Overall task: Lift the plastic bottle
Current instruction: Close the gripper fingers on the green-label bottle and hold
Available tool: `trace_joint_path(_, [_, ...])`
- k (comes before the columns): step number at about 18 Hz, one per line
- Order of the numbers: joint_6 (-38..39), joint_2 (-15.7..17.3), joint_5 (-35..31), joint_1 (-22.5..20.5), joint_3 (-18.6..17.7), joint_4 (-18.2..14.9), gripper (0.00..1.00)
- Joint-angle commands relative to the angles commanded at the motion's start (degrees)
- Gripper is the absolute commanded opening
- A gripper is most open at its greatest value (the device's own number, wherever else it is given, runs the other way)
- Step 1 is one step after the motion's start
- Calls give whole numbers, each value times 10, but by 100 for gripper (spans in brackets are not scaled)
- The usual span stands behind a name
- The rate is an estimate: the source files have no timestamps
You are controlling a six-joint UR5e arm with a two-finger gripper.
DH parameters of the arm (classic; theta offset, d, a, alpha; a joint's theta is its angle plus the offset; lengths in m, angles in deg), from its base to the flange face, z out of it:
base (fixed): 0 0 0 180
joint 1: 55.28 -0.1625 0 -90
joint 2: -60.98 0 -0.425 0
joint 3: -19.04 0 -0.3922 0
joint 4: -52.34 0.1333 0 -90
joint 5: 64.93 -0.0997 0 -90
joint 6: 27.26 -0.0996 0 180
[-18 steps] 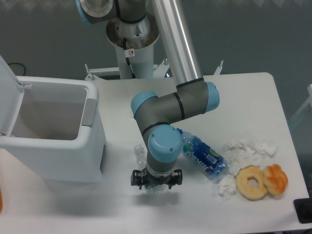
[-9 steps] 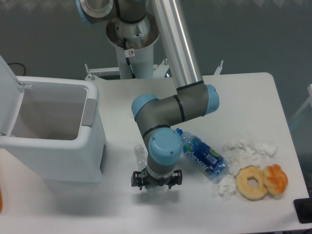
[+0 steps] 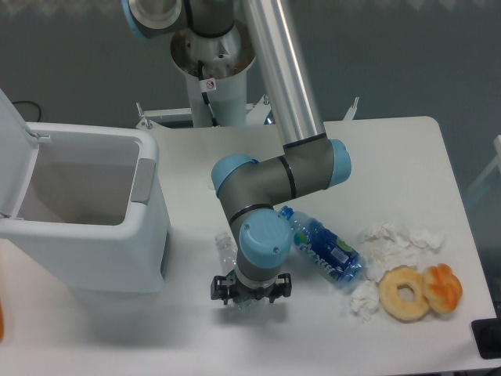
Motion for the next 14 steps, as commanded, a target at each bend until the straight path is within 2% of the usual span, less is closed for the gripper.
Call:
trace_joint_path(4, [0,0,0,0,0,5,90])
trace_joint_path(9, [0,0,0,0,-3,6,82])
trace_joint_path(14, [-2,1,-9,1,-5,6,82])
